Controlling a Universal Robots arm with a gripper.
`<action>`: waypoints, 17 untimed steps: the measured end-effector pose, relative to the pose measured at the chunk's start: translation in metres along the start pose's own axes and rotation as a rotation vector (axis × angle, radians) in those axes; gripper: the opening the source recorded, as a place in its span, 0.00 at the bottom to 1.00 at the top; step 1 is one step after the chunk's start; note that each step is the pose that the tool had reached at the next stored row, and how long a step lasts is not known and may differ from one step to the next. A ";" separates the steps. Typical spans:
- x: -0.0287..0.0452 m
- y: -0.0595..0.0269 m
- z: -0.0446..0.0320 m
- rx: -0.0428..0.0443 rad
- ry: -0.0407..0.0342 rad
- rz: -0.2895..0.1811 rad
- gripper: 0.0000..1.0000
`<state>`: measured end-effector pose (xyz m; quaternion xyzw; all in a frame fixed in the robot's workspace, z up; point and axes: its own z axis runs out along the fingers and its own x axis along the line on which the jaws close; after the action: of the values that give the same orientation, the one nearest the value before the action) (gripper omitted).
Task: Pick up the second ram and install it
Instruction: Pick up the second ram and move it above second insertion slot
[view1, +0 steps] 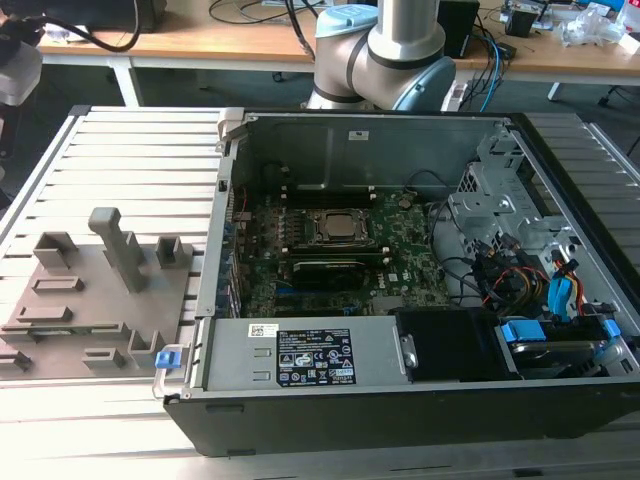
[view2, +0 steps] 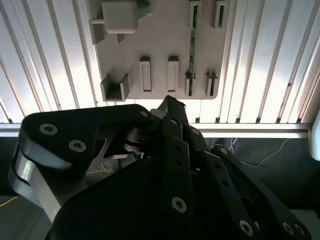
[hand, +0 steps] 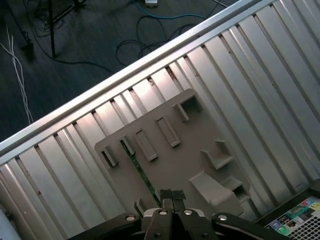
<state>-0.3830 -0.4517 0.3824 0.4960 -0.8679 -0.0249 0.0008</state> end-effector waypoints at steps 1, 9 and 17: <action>0.0000 0.0000 0.0000 -0.0002 0.0004 -0.010 0.11; 0.0000 0.0000 0.0000 -0.0025 0.0046 -0.106 0.11; 0.0000 0.0000 0.0000 -0.0056 0.0104 -0.237 0.11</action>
<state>-0.3830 -0.4517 0.3823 0.5954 -0.8030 -0.0247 0.0037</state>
